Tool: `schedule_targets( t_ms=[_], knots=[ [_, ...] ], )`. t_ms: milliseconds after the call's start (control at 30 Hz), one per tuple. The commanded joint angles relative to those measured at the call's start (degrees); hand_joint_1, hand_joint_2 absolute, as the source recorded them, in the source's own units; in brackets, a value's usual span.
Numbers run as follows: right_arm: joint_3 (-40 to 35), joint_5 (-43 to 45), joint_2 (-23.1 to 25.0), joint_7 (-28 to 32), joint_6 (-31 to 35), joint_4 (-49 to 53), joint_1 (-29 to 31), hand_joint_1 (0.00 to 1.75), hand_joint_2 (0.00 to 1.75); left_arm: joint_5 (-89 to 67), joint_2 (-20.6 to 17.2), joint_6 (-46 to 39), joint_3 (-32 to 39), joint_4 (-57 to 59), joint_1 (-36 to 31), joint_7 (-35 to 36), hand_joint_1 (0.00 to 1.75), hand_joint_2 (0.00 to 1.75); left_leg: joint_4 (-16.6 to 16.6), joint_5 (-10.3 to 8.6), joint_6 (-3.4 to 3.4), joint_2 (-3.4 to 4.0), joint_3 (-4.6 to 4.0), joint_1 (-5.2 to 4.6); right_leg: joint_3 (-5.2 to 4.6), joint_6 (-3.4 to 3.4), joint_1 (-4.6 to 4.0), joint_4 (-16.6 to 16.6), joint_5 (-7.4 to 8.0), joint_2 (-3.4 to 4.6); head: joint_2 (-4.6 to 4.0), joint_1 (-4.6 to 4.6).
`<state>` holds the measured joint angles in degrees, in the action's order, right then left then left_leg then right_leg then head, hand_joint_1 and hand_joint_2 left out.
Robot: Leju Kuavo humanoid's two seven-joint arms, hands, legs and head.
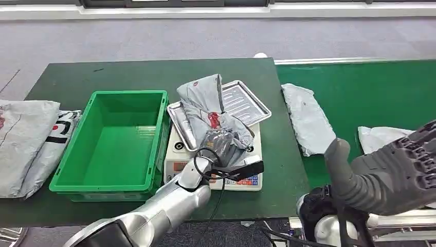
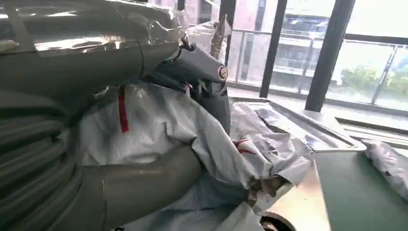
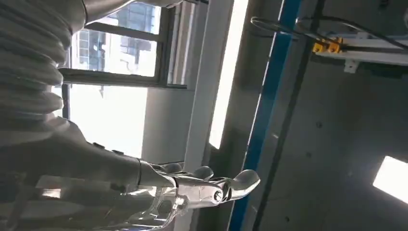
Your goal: Moved the parcel from conveyor to table for the left to box.
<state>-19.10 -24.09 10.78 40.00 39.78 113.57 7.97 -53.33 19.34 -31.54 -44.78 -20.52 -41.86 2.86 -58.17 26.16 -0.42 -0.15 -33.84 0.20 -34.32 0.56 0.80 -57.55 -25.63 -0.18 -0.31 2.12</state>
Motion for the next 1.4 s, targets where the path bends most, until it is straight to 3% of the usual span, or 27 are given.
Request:
schedule_targets(
  t_ms=[33, 200, 333, 400, 467, 600, 1400],
  knots=[
    [-1.8, -0.9, 0.2, 0.0, 0.2, -3.9, 0.0, 0.00, 1.75, -0.2, -2.0, -1.2, -1.8, 4.7, -0.7, 0.5, 1.75, 1.75, 0.1, 0.02, -0.02, 0.17, 0.14, 0.02, 0.09, -0.04, -0.02, 0.1, 0.04, 0.17, 0.00, 0.00],
    [-2.9, -0.1, -0.5, 0.0, 0.2, -5.4, 0.4, 0.00, 1.75, -0.2, -3.7, -7.5, 1.2, 2.3, 2.4, -0.2, 1.75, 1.75, 0.1, 0.01, -0.01, 0.22, 0.19, 0.00, 0.12, -0.03, 0.00, 0.1, 0.05, 0.22, 0.00, 0.00],
    [-2.6, -0.3, -0.3, 0.0, 0.2, -6.1, 0.6, 0.00, 1.75, -18.2, -6.1, -8.5, 14.6, -17.8, 9.4, 1.0, 1.75, 1.75, 0.1, 0.02, -0.02, 0.25, 0.16, 0.00, 0.07, -0.04, -0.01, 0.1, 0.05, 0.25, 0.00, 0.00],
    [-2.3, -0.4, 0.4, 0.0, 0.2, -6.4, 0.7, 0.00, 1.75, -30.5, -6.6, -8.5, 21.9, -37.8, 15.9, 0.8, 1.75, 1.75, 0.1, 0.02, -0.02, 0.22, 0.12, 0.00, 0.04, -0.04, -0.01, 0.1, 0.04, 0.22, 0.00, 0.00],
    [-2.1, -0.6, 0.9, 0.0, 0.2, -6.6, 0.9, 0.00, 1.75, -34.5, -7.4, -8.5, 23.8, -48.5, 18.9, 1.2, 1.75, 1.75, 0.1, 0.04, -0.02, 0.21, 0.08, 0.00, 0.00, -0.05, -0.01, 0.1, 0.02, 0.20, 0.00, 0.00],
    [-2.1, -0.6, 0.9, 0.0, 0.2, -6.6, 0.9, 0.00, 1.75, -34.5, -7.4, -8.5, 23.8, -48.5, 18.9, 1.2, 1.75, 1.75, 0.1, 0.09, -0.03, 0.42, 0.11, 0.03, -0.04, -0.06, -0.04, 0.1, 0.04, 0.43, 0.00, 0.00],
    [-2.1, -0.6, 0.9, 0.0, 0.2, -6.6, 0.9, 0.00, 1.75, -34.5, -7.4, -8.5, 23.8, -48.5, 18.9, 1.2, 1.75, 1.75, 0.1, 0.01, -0.01, 0.06, 0.02, 0.02, 0.00, -0.04, -0.02, 0.0, 0.00, 0.09, 0.00, 0.00]
  ],
)
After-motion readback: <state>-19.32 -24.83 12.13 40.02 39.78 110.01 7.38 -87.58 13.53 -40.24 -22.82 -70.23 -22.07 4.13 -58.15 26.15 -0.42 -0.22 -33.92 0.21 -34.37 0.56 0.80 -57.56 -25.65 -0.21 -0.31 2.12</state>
